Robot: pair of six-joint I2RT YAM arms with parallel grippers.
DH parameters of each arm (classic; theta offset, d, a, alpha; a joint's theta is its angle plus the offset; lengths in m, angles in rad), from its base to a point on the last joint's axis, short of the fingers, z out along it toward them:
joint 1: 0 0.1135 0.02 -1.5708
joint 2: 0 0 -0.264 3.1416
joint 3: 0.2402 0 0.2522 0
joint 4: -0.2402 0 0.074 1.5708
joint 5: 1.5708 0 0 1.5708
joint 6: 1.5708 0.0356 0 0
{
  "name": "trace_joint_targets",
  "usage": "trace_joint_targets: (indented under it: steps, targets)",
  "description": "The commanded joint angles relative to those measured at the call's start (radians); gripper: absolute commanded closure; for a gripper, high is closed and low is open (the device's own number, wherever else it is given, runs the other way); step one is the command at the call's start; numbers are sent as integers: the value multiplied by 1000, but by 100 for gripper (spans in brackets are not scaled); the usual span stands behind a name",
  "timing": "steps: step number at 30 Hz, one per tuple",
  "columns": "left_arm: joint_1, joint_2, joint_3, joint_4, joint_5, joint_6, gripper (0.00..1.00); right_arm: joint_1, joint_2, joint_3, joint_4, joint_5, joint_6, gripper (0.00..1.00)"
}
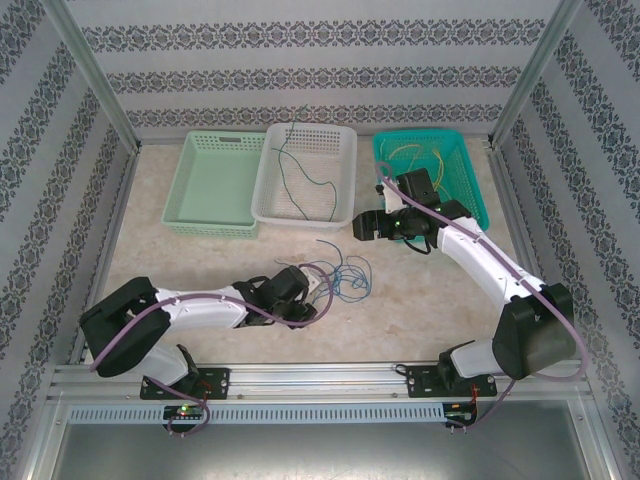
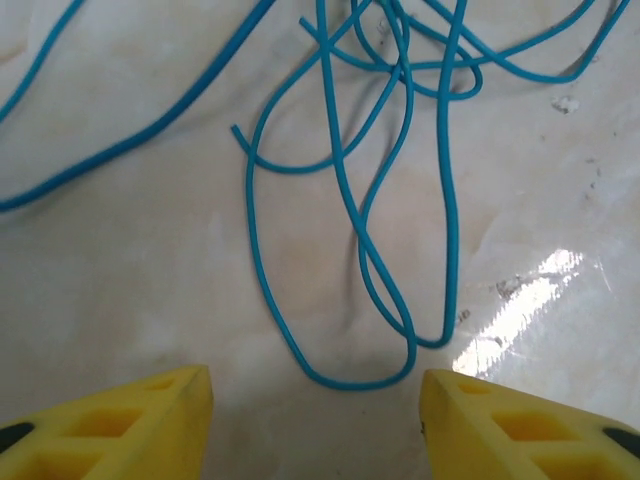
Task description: Untangle the cables
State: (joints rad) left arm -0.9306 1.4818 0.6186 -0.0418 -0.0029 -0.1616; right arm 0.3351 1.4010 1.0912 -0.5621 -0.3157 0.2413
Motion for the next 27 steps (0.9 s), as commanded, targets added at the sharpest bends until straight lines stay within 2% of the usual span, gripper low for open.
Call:
trace_joint_targets:
  steps: [1,4,7,8,10,21,24,27]
  targets:
    - [-20,35,41,16,-39,50,49,-14,-33,-13,11,5,16,13]
    - [-28,62,42,15,-49,66,63,-21,-35,-4,5,3,15,13]
    - [-28,77,36,34,-52,68,89,-27,-44,0,-2,10,10,13]
    - [-28,77,36,36,-54,66,94,-27,-47,-2,-2,13,9,13]
    - [-28,68,38,33,-48,68,99,-33,-54,-11,0,15,8,13]
    - [-28,-68,75,-67,-86,56,100,-48,-104,-52,9,-30,2,14]
    - [-27,-105,108,-114,-86,53,100,-7,-138,-81,31,-71,-26,15]
    - [-24,-133,139,-165,-91,47,100,38,-171,-117,44,-52,-42,16]
